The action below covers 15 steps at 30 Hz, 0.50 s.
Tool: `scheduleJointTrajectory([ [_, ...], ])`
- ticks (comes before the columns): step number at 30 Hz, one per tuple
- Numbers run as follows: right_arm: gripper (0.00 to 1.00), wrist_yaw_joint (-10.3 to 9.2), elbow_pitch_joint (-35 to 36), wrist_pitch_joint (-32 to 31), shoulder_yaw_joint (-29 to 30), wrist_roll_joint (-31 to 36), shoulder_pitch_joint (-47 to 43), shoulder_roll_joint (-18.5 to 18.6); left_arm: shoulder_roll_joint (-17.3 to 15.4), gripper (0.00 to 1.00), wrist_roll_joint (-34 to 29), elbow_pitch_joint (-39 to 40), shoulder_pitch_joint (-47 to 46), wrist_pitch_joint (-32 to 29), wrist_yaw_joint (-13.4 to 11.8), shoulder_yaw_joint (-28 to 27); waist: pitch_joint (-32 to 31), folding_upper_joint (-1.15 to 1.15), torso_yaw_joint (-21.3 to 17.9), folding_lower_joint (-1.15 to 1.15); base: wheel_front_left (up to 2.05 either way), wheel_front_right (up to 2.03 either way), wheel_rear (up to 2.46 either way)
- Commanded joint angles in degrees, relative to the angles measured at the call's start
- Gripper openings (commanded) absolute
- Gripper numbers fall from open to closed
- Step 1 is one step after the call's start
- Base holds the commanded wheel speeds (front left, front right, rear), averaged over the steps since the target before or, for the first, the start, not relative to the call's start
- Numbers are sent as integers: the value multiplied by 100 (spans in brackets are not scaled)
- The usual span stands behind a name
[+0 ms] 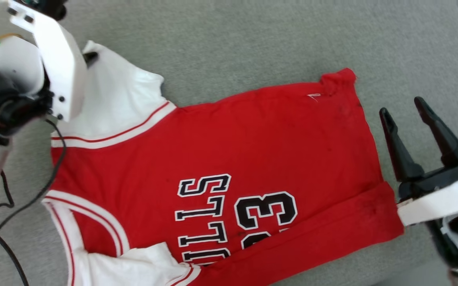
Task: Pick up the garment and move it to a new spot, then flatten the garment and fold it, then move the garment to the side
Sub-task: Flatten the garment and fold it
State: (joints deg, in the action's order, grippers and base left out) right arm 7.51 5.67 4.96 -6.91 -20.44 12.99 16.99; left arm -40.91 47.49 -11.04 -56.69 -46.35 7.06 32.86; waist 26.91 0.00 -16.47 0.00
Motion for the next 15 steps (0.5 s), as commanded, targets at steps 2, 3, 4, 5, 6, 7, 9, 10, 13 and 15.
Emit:
scheduleJointTrajectory([
  [2, 100, -3, 26, -477, -24, -23, 180, 279, -29, 0, 17, 227, 98, 146, 21, 21, -220, 0, 264, 0, 0, 0, 0],
  [3, 100, -3, 13, -849, -59, -48, 255, 452, -59, 0, 17, 378, 149, 227, 25, 52, -259, 0, 339, 0, 0, 0, 0],
  [4, 100, -3, 4, -1195, -77, -110, 346, 597, -76, 0, 38, 509, 198, 296, 31, 83, -293, 0, 417, 0, 0, 0, 0],
  [5, 100, -3, -11, -1585, -90, -215, 459, 736, -87, 0, 74, 672, 255, 382, 31, 106, -327, 0, 494, 0, 0, 0, 0],
  [6, 100, -3, -30, -1967, -111, -317, 579, 890, -110, 0, 91, 815, 305, 463, 32, 127, -356, 0, 572, 0, 0, 0, 0],
  [7, 100, -4, -89, -2346, -94, -452, 679, 1000, -123, 0, 124, 948, 355, 534, 33, 142, -381, 0, 652, 0, 0, 0, 0],
  [9, 100, -3, -213, -3093, -68, -740, 909, 1195, -128, 0, 173, 1240, 461, 661, 37, 212, -414, 0, 832, 0, 0, 0, 0],
  [10, 100, -4, -283, -3388, -42, -808, 1061, 1315, -115, 0, 191, 1385, 504, 724, 38, 251, -410, 0, 925, 0, 0, 0, 0],
  [13, 100, -3, -555, -4159, -126, -937, 1396, 1614, -36, 0, 178, 1757, 655, 964, 39, 326, -367, 0, 1190, 0, 0, 0, 0],
  [15, 100, -4, -778, -4589, -190, -1034, 1608, 1731, 20, 0, 123, 1926, 769, 1144, 33, 363, -321, 0, 1336, 0, 0, 0, 0],
])
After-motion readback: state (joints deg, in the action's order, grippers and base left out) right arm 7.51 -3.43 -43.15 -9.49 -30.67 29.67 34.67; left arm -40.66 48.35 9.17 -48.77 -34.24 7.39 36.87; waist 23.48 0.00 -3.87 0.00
